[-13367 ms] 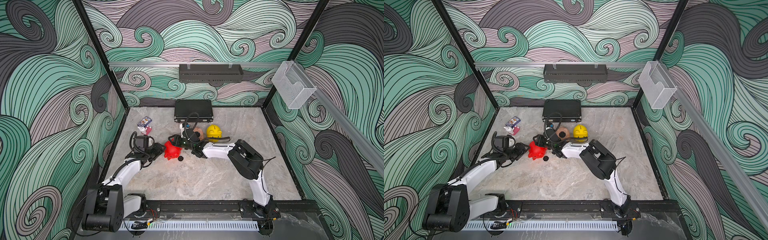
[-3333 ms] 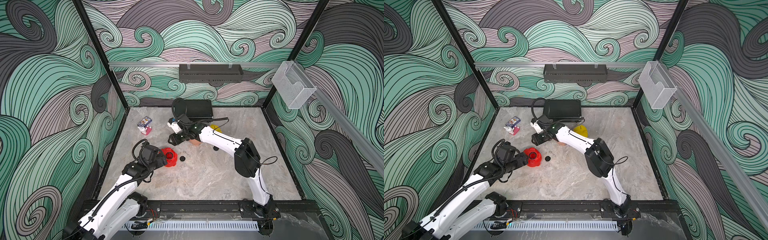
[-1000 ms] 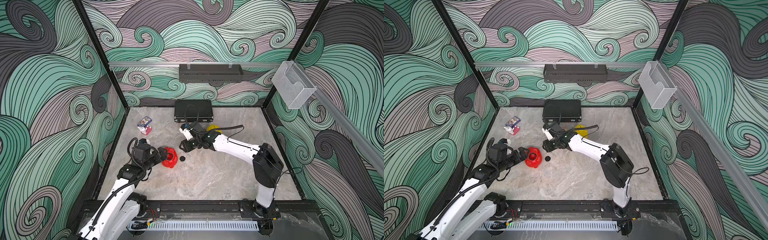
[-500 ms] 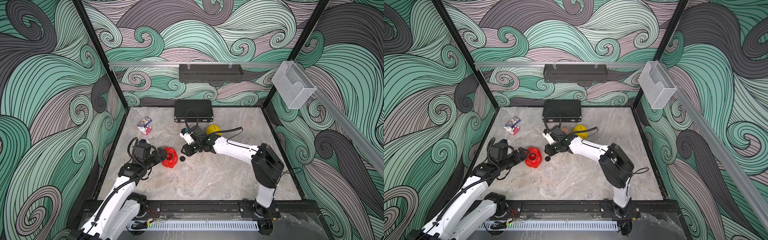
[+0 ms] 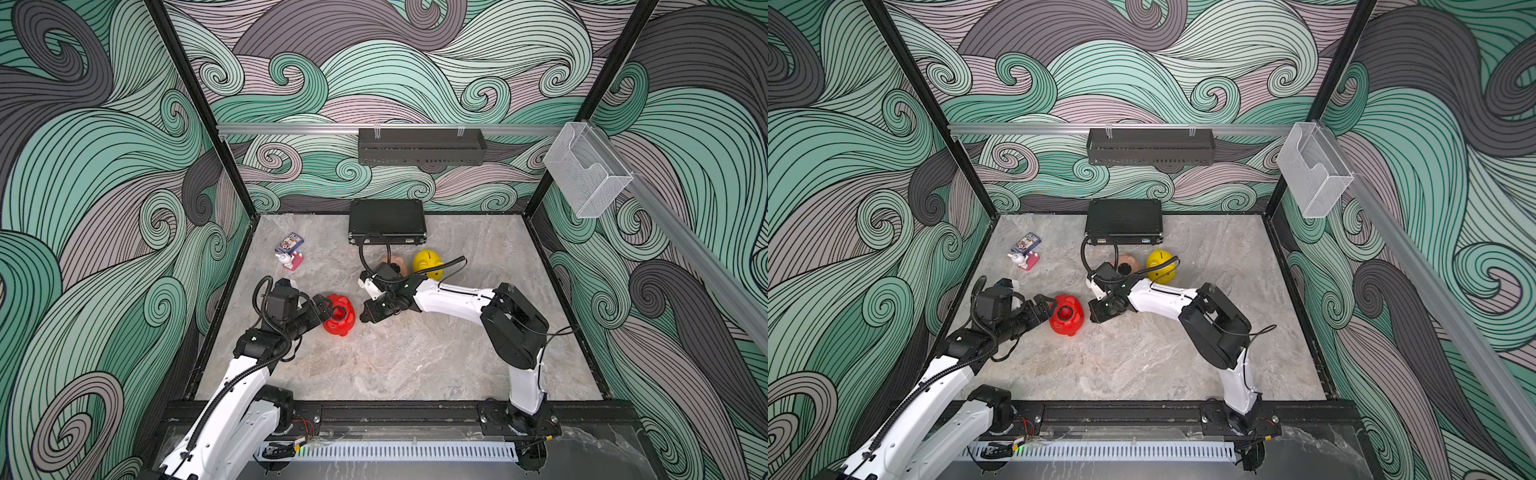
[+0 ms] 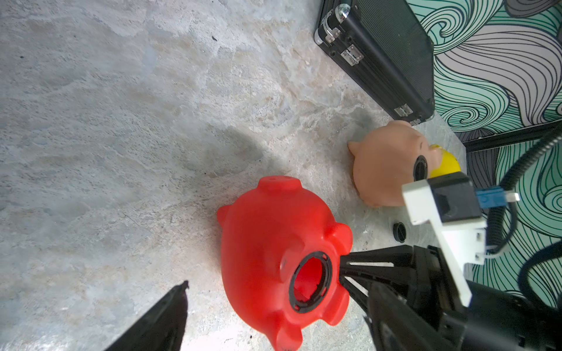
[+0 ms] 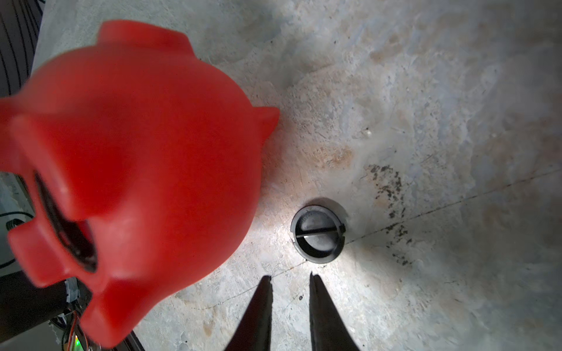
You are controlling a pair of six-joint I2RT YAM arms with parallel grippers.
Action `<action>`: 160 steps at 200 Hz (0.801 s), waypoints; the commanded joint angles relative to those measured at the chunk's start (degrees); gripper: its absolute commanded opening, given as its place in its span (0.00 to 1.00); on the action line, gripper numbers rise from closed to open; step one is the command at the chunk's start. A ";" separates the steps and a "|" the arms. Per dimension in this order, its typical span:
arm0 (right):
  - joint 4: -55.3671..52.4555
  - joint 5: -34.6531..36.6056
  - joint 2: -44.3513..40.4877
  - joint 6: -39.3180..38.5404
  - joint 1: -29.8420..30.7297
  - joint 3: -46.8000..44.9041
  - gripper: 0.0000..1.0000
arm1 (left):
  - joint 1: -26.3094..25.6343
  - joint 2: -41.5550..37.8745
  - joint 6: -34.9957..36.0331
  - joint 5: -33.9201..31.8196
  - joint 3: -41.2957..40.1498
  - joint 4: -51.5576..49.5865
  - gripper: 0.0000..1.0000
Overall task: Close piggy banks
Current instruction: Move the knob to the center of the board.
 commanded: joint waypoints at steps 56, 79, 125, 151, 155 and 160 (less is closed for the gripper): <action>-0.69 2.73 4.85 8.47 0.00 5.39 0.26 | 0.43 0.33 0.68 1.07 1.65 -1.05 0.91; -2.84 2.52 5.84 9.45 0.00 6.22 0.25 | 0.49 0.24 0.88 0.91 1.72 -1.33 0.91; -2.52 1.57 6.56 10.64 0.08 5.88 0.26 | 0.65 0.54 0.71 0.96 1.63 -0.89 0.91; -2.16 1.16 7.11 10.96 0.08 5.71 0.26 | 0.59 0.54 0.68 0.98 1.40 -0.84 0.91; -2.10 0.94 7.31 11.00 0.08 5.79 0.26 | 0.59 0.48 0.74 0.98 1.37 -0.84 0.91; -2.11 0.80 7.44 11.07 0.08 5.79 0.26 | 0.65 0.50 0.70 1.03 1.31 -0.80 0.91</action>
